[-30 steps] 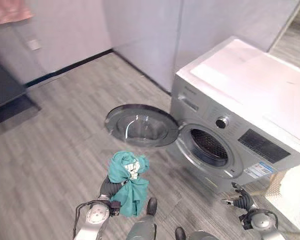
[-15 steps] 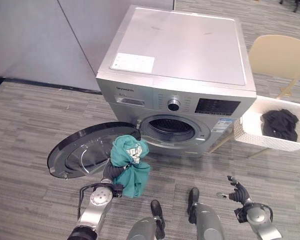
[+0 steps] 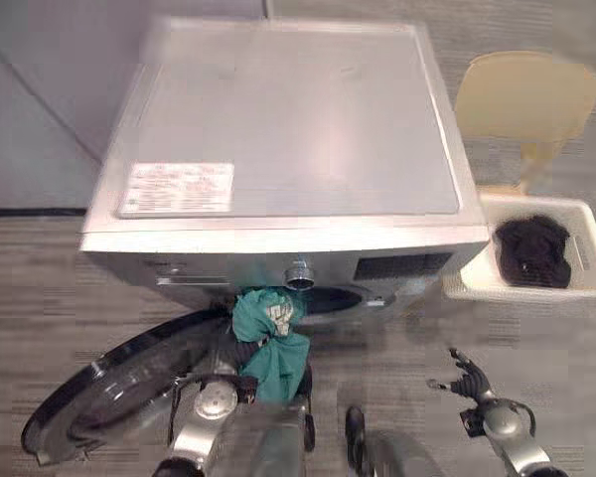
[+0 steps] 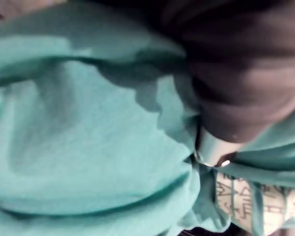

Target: Grab the laundry basket,head to the washer,open it,put in the laundry and shut it.

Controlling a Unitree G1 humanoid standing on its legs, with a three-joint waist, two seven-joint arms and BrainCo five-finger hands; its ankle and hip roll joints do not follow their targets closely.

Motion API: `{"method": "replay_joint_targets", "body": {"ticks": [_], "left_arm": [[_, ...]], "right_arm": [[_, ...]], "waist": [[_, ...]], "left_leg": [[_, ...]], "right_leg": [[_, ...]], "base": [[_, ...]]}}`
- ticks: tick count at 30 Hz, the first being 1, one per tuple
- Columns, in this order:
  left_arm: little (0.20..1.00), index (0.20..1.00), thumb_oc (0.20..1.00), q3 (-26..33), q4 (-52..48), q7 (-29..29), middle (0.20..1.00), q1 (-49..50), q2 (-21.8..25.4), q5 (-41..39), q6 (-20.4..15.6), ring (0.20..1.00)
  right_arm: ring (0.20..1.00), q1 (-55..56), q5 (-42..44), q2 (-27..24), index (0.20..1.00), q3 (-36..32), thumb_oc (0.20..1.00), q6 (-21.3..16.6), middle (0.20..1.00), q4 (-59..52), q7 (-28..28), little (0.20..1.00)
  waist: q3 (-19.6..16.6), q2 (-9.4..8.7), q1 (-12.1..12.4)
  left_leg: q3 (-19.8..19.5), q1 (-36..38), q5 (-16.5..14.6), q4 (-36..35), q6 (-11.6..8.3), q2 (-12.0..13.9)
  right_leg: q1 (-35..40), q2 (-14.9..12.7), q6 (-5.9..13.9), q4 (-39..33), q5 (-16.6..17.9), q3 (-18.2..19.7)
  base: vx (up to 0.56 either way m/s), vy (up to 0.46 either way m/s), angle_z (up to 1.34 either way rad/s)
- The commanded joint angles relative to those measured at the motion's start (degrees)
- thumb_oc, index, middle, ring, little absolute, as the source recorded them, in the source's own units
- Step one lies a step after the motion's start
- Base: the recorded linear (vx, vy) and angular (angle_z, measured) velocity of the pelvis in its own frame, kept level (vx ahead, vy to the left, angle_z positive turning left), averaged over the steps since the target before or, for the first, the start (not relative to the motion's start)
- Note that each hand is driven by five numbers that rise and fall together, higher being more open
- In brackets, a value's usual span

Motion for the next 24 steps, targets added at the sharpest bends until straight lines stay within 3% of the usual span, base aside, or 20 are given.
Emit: {"method": "replay_joint_targets", "body": {"ticks": [1, 2, 3, 5, 11, 17, 24], "left_arm": [[0.200, 0.200, 0.200, -0.8, -2.7, 5.3, 0.200, -6.4, 1.2, -2.8, -4.0, 0.200], [0.200, 0.200, 0.200, -0.8, -2.7, 5.3, 0.200, -6.4, 1.2, -2.8, -4.0, 0.200], [0.200, 0.200, 0.200, -1.3, -3.1, 6.1, 0.200, -7.6, 1.2, -2.7, -4.1, 0.200], [0.200, 0.200, 0.200, -1.8, -3.5, 7.5, 0.200, -10.2, 1.3, -2.2, -4.2, 0.200], [0.200, 0.200, 0.200, -1.9, -4.9, 13.5, 0.200, -20.1, 2.4, 1.1, -3.8, 0.200], [0.200, 0.200, 0.200, -3.9, -0.9, 18.6, 0.200, -31.8, 5.5, 3.3, -3.1, 0.200], [0.200, 0.200, 0.200, -9.4, 14.3, 25.3, 0.200, -55.2, 14.7, 3.4, -1.4, 0.200]], "right_arm": [[1.000, -2.3, 4.1, -1.1, 1.000, 0.3, 1.000, -1.9, 1.000, -5.5, -3.2, 1.000], [1.000, -2.3, 4.1, -1.1, 1.000, 0.3, 1.000, -1.9, 1.000, -5.5, -3.2, 1.000], [1.000, -2.9, 4.4, -1.3, 1.000, 0.5, 1.000, -1.8, 1.000, -6.4, -3.7, 1.000], [1.000, -4.2, 5.0, -1.5, 1.000, 0.5, 1.000, -2.0, 1.000, -8.1, -4.6, 1.000], [1.000, -8.6, 6.2, -1.5, 1.000, -0.9, 1.000, -3.7, 1.000, -12.9, -8.1, 1.000], [1.000, -9.2, 6.4, -1.8, 1.000, -0.7, 1.000, -5.6, 1.000, -15.6, -8.5, 1.000], [1.000, -8.5, 8.7, -3.3, 1.000, 1.8, 1.000, -8.9, 1.000, -18.0, -6.6, 1.000]], "waist": [[1.5, -1.23, 1.0], [1.4, -1.21, 1.0], [1.7, -1.11, 0.7], [1.9, -1.10, 0.1], [1.9, -0.02, -1.8], [1.1, 0.80, -3.3], [0.9, 1.21, -6.4]], "left_leg": [[1.1, -7.9, -14.7, 17.8, -3.94, 4.4], [1.0, -8.1, -14.8, 18.0, -3.94, 4.4], [0.5, -10.3, -17.8, 22.0, -3.96, 4.9], [0.6, -15.8, -19.9, 28.4, -3.67, 5.8], [-1.0, -37.3, -26.4, 49.4, -2.45, 8.7], [-3.1, -46.7, -30.0, 58.9, -1.42, 10.5], [-4.3, -53.2, -32.5, 66.0, -0.94, 11.3]], "right_leg": [[-11.5, -3.4, 0.99, -2.7, 6.4, -1.0], [-11.7, -3.4, 0.99, -2.6, 6.3, -1.0], [-13.9, -3.4, 0.80, 1.1, 3.7, -0.9], [-19.2, -3.4, 0.14, 5.9, 2.2, -0.8], [-40.1, -2.5, -1.42, 23.6, -3.2, -0.9], [-49.3, -2.4, -2.36, 32.3, -6.7, -0.9], [-55.8, -1.5, -2.53, 38.2, -8.4, -1.0]], "base": [[-0.19, 0.041, -0.72], [-0.01, -0.014, -0.11], [-0.01, -0.013, 0.11], [-0.07, -0.028, 0.18], [-0.07, -0.051, -0.04], [0.01, -0.025, -0.07], [0.01, -0.010, -0.07]]}}
